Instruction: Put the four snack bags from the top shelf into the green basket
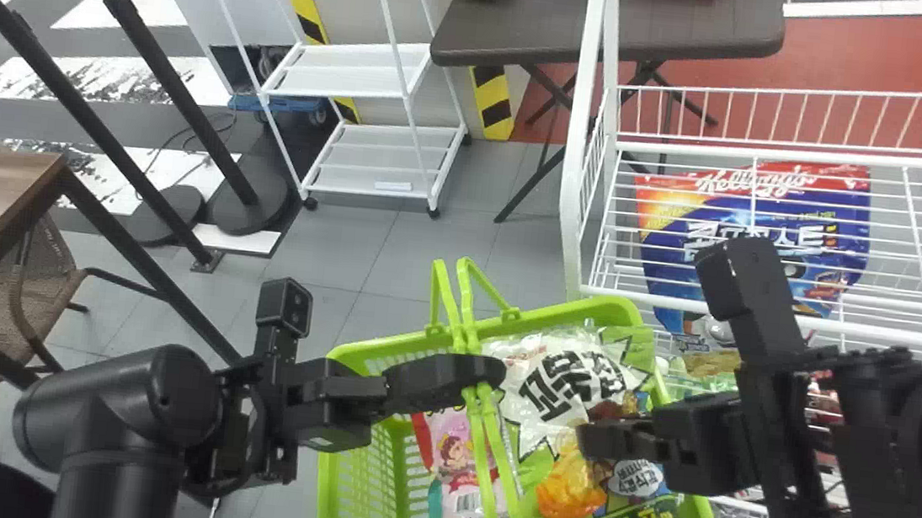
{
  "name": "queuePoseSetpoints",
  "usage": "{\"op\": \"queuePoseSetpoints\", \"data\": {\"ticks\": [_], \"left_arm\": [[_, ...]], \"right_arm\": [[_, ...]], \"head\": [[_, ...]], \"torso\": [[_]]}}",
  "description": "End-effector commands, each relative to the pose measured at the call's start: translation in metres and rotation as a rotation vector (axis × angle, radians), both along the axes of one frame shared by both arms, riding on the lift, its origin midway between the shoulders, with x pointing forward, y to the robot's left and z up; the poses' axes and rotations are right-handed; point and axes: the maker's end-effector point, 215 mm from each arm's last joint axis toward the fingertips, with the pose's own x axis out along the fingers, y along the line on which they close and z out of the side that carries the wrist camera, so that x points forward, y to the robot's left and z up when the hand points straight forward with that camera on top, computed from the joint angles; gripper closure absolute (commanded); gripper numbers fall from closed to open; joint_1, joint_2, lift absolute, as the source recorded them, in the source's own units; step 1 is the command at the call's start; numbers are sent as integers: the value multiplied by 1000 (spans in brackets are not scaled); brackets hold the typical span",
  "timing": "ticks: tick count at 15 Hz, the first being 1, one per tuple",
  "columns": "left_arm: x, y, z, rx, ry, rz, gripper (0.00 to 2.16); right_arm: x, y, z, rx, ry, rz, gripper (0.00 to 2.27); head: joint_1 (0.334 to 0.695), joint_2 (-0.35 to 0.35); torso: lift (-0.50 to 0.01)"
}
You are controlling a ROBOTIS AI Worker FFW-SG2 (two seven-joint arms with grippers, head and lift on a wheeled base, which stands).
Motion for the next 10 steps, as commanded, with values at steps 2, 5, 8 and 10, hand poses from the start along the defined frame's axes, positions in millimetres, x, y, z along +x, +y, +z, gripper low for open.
{"op": "queuePoseSetpoints", "data": {"ticks": [2, 5, 8, 10], "left_arm": [[1, 1, 2, -14, 0, 0, 2148], [1, 3, 0, -14, 6, 3, 2148], [1, 4, 0, -16, 6, 4, 2148], [1, 4, 1, -15, 5, 5, 2148]], "right_arm": [[15, -16, 21, 72, -13, -44, 26], [80, -74, 73, 88, -222, -224, 53], [151, -183, 100, 1, -379, -481, 53], [188, -245, 105, -66, -465, -618, 56]], "head": [[695, 350], [695, 350], [695, 270], [695, 171]], "torso": [[0], [0], [0], [0]]}}
